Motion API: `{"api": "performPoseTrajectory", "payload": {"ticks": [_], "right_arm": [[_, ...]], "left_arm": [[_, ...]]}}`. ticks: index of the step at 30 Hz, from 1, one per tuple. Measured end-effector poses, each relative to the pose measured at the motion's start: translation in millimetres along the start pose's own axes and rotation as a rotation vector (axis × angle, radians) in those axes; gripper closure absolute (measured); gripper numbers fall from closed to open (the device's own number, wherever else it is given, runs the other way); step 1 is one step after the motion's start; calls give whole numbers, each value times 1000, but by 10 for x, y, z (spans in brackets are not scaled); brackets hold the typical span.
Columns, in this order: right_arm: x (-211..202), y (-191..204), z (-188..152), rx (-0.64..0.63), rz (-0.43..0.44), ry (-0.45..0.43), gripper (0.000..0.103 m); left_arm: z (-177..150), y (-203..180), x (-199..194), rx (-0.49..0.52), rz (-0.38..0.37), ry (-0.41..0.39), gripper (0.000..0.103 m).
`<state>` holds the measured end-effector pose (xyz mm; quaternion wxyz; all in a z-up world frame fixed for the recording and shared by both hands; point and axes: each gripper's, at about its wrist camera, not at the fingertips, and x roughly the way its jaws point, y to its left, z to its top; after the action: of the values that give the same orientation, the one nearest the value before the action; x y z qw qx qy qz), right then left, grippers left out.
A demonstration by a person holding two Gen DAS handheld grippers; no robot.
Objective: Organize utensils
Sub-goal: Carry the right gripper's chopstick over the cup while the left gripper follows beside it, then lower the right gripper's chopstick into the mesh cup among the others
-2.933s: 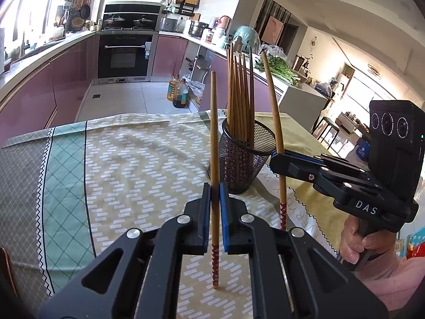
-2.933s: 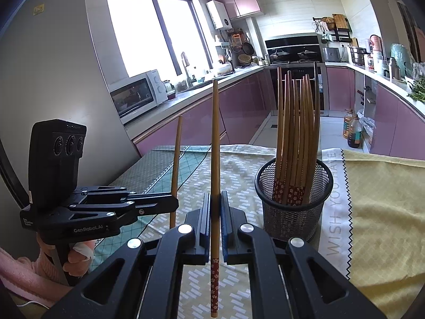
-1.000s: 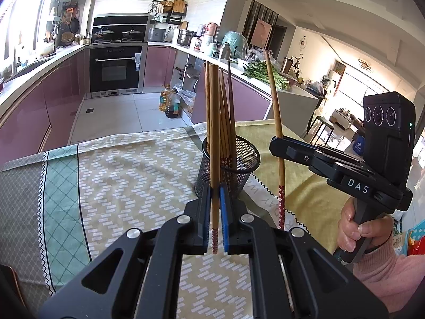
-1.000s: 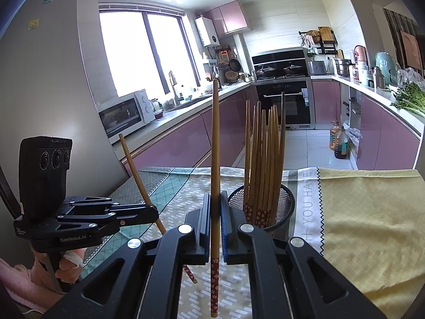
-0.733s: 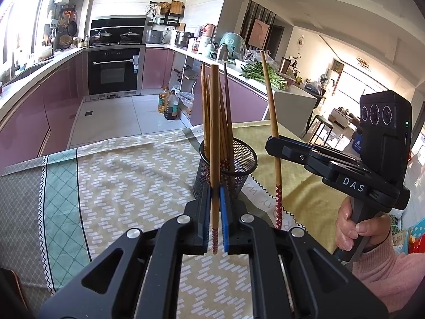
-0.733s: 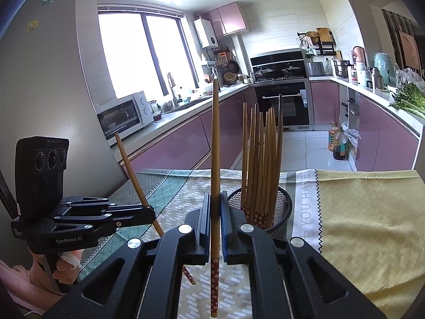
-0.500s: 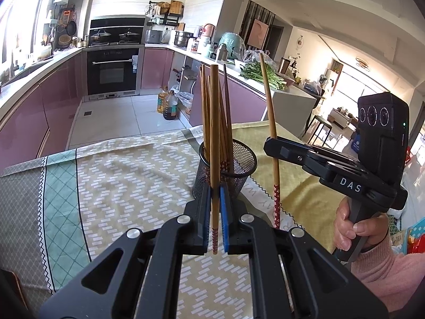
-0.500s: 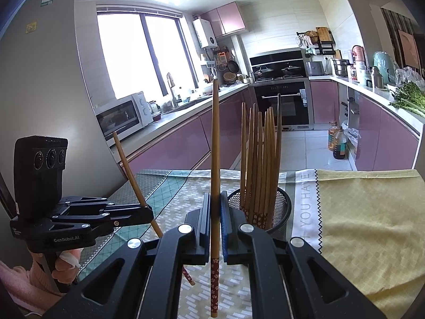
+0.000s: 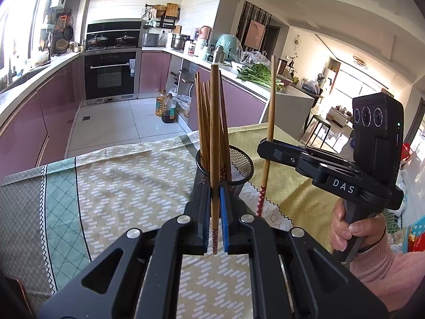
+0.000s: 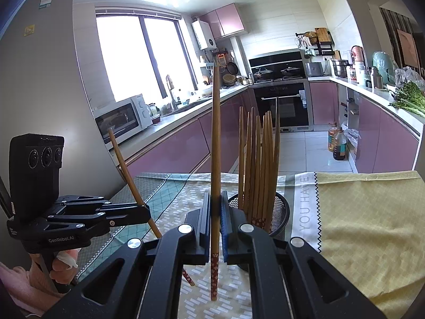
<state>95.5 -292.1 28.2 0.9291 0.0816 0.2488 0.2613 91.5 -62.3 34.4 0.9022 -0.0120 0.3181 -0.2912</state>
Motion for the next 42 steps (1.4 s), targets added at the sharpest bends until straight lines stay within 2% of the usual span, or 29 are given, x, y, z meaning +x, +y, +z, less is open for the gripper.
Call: {"api": "performPoseTrajectory", "payload": {"ticks": [42], "right_arm": [[-43,-38,77,-6,3,-14,97]], "left_arm": [[166,-104,41,42,-12,-18,95]]}}
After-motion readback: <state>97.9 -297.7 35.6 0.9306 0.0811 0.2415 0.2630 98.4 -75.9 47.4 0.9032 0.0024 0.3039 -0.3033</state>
